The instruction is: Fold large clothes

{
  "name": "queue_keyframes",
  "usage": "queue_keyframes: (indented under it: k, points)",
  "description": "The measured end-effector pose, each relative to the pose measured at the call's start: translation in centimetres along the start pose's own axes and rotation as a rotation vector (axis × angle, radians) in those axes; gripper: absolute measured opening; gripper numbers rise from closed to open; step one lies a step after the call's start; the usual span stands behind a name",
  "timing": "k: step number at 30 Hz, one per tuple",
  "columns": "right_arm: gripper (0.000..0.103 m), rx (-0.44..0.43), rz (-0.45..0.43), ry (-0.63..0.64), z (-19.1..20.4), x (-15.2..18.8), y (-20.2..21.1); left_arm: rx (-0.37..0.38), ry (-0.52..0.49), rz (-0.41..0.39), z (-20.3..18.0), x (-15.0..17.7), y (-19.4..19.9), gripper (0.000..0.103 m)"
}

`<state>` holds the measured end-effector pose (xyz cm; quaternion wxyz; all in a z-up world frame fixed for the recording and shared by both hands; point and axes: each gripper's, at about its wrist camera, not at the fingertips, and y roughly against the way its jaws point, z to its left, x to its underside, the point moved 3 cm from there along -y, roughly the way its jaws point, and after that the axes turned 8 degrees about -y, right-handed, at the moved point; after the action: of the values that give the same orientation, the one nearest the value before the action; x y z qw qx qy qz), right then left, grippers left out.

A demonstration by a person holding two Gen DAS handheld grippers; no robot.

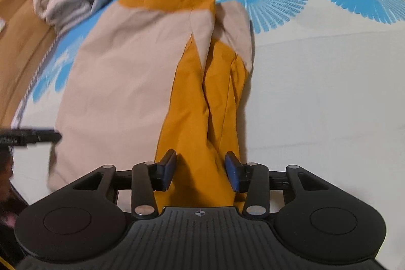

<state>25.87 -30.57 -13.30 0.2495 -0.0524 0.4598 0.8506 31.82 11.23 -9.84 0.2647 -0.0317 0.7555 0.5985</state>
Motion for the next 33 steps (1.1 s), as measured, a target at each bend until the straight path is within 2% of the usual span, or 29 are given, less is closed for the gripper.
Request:
queue_keyframes:
  k: [1, 4, 5, 7, 9, 12, 14, 16, 20, 21, 22, 24, 26, 28, 29, 31, 33]
  points:
    - [0.020, 0.016, 0.000, 0.021, 0.0, 0.2, 0.0, -0.007, -0.006, -0.002, -0.2, 0.0, 0.3, 0.081]
    - [0.018, 0.046, -0.003, 0.031, -0.4, 0.5, 0.3, 0.000, -0.089, -0.043, -1.7, 0.3, 1.4, 0.079]
    - [0.019, 0.048, -0.011, 0.021, -0.5, 0.4, 0.7, 0.005, -0.117, -0.030, -2.2, 0.7, 1.2, 0.081]
    - [0.019, 0.053, -0.039, 0.013, -0.6, 0.3, 1.6, -0.088, -0.182, 0.045, -2.8, 2.1, -0.4, 0.089]
    - [0.019, 0.061, -0.077, 0.026, -0.5, 0.1, 2.7, -0.168, -0.229, 0.021, -3.8, 2.3, 0.2, 0.089]
    - [0.019, 0.132, -0.275, 0.138, 0.9, 0.3, 6.5, -0.247, -0.223, -0.122, -6.0, 1.7, 4.0, 0.088]
    - [0.020, 0.179, -0.438, 0.246, 2.4, 1.0, 9.5, -0.256, -0.180, -0.238, -7.5, 1.6, 7.3, 0.090]
    - [0.021, 0.187, -0.589, 0.320, 3.7, 2.0, 12.9, -0.280, -0.151, -0.335, -9.2, 1.8, 10.4, 0.092]
    - [0.031, 0.156, -0.836, 0.294, 5.0, 4.4, 19.3, -0.361, -0.125, -0.489, -13.1, 3.5, 16.2, 0.092]
    - [0.035, 0.154, -0.872, 0.281, 5.2, 5.1, 20.5, -0.368, -0.121, -0.515, -14.1, 4.1, 17.3, 0.094]
    - [0.039, 0.152, -0.900, 0.267, 5.3, 5.8, 21.5, -0.372, -0.116, -0.539, -15.1, 4.7, 18.4, 0.103]
    - [0.046, 0.117, -0.930, 0.234, 5.7, 7.4, 23.5, -0.387, -0.121, -0.592, -17.3, 6.1, 20.3, 0.103]
    - [0.054, 0.099, -0.922, 0.214, 6.1, 9.1, 24.8, -0.406, -0.143, -0.616, -19.4, 7.4, 21.8, 0.103]
    - [0.070, 0.098, -0.876, 0.211, 6.5, 10.6, 25.3, -0.392, -0.170, -0.624, -21.3, 9.2, 22.4, 0.103]
    - [0.074, 0.101, -0.843, 0.208, 6.7, 11.4, 25.1, -0.376, -0.179, -0.619, -21.9, 10.2, 22.4, 0.103]
    - [0.091, 0.110, -0.787, 0.187, 6.8, 13.1, 24.5, -0.376, -0.157, -0.607, -22.2, 12.1, 21.8, 0.103]
    - [0.099, 0.095, -0.744, 0.177, 7.3, 14.9, 23.4, -0.382, -0.129, -0.601, -22.0, 13.9, 20.1, 0.103]
